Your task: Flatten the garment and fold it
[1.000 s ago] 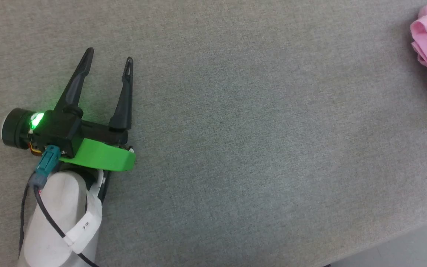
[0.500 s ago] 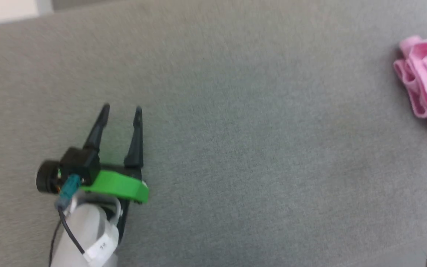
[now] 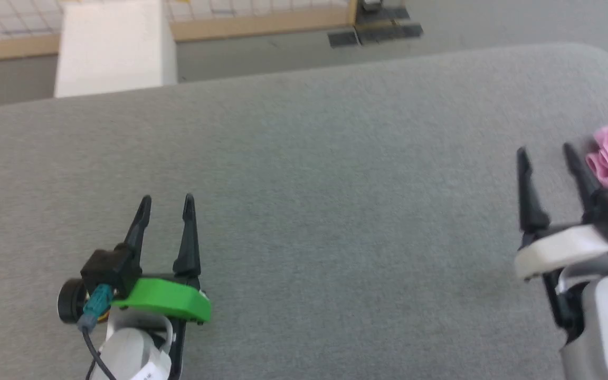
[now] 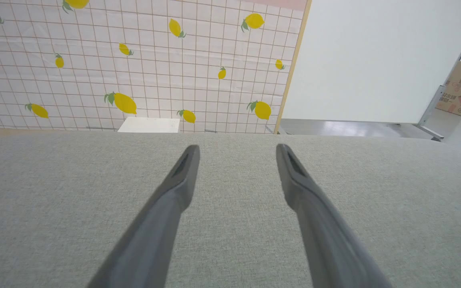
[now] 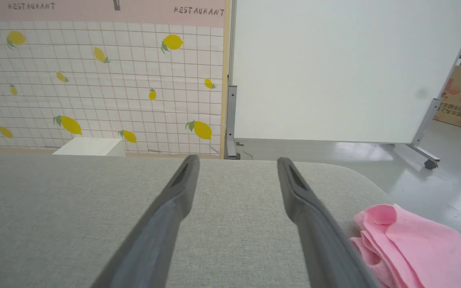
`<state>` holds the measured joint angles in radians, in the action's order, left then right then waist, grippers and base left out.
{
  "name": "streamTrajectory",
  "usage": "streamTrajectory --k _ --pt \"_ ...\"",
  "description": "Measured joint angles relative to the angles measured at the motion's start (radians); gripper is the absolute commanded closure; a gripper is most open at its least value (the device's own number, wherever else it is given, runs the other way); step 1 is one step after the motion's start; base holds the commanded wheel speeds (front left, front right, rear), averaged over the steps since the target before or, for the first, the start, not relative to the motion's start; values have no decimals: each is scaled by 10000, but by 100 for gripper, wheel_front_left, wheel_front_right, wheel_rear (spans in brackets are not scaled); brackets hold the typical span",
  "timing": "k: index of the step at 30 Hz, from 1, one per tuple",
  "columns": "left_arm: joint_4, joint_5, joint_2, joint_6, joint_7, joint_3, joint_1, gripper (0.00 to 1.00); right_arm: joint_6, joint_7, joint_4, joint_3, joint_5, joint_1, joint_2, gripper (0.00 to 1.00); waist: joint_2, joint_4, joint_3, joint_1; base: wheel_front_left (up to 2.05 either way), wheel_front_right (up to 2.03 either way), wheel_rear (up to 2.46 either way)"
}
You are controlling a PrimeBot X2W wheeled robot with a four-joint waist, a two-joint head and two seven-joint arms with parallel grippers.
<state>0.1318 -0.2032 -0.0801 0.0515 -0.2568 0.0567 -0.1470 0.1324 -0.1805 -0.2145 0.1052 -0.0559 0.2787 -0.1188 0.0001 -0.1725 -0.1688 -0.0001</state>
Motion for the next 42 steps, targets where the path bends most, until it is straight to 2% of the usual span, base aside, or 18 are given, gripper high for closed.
streamTrajectory --k 6,17,21,39,40,42 --pt "176 0 123 4 0 -123 362 0 -2 -353 602 -447 46 -865 301 0 0 502 640 0 0 0 0" --pt "410 10 236 0 0 44 972 0 0 -414 1317 -458 221 -2587 654 0 0 1183 1551 0 0 0 0" --pt "410 8 249 -10 0 123 1128 0 0 -414 1373 -407 -88 -3004 660 0 0 1372 1715 0 0 0 0" --pt "510 -173 259 -188 0 337 1219 0 0 -500 1310 -389 -418 -3251 662 0 0 1554 1734 0 0 0 0" --pt "523 -188 257 -186 0 343 1218 100 0 -499 1302 -397 -428 -3251 662 100 0 1558 1747 0 0 0 0" --pt "522 -182 257 -186 4 339 1214 100 0 -485 1306 -389 -422 -3250 660 100 0 1559 1747 0 0 0 0"
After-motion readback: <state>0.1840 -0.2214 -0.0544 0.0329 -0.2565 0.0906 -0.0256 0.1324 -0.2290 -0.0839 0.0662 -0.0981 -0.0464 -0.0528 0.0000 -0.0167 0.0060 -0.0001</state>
